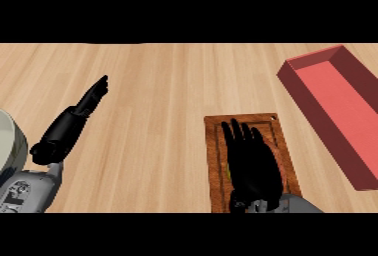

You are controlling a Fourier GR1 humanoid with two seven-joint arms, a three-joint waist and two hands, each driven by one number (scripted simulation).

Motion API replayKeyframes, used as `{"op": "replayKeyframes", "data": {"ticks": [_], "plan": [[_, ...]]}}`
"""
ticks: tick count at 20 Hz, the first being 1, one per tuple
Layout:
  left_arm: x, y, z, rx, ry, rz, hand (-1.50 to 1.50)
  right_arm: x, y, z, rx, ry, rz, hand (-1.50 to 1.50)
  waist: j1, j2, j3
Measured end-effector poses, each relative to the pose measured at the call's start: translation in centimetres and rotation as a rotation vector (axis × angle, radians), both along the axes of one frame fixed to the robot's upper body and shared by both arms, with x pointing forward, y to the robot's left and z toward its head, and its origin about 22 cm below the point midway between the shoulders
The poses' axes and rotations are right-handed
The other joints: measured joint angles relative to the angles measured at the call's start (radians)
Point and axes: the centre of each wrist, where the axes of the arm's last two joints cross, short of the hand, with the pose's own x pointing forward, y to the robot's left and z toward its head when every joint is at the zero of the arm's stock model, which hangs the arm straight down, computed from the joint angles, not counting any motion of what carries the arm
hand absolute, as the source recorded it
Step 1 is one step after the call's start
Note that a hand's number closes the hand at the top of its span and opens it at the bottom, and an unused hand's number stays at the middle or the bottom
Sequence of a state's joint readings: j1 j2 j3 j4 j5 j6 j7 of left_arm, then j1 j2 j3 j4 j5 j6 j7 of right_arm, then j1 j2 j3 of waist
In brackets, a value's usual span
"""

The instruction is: Pick the lemon from the cutting board and place it in the cardboard box

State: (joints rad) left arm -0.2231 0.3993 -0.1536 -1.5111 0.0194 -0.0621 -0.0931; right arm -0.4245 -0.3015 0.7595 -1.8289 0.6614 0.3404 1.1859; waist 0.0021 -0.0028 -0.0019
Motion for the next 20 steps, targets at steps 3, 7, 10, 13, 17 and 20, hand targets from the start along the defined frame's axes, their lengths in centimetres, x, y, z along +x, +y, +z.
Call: {"op": "replayKeyframes", "data": {"ticks": [3, 7, 10, 13, 17, 20], "plan": [[-0.1, -0.1, 0.0, -0.005, 0.003, 0.004, 0.00, 0.3, 0.2, -0.8, -0.023, 0.005, -0.014, -1.50, -0.002, 0.000, 0.000], [-0.2, 0.1, 0.1, 0.001, 0.001, 0.007, 0.00, 0.4, 0.2, -1.1, -0.021, 0.018, -0.020, -1.50, -0.003, 0.000, 0.001], [-0.3, -0.3, 0.2, 0.001, -0.001, 0.009, 0.00, 0.8, 0.3, -1.8, -0.024, 0.030, -0.027, -1.50, -0.002, 0.001, 0.001], [0.1, 0.0, 0.7, 0.002, -0.005, 0.004, 0.00, 1.0, 0.3, -2.3, -0.025, 0.042, -0.044, -1.50, -0.003, 0.001, 0.001], [0.0, 0.1, 0.4, 0.000, -0.005, 0.007, 0.00, 1.0, 0.1, -3.2, -0.039, 0.055, -0.070, -1.50, -0.003, 0.001, 0.001], [0.4, 0.3, 0.3, 0.000, -0.004, 0.011, 0.00, 0.7, 0.1, -3.9, -0.059, 0.056, -0.093, -1.50, -0.005, 0.002, 0.001]]}}
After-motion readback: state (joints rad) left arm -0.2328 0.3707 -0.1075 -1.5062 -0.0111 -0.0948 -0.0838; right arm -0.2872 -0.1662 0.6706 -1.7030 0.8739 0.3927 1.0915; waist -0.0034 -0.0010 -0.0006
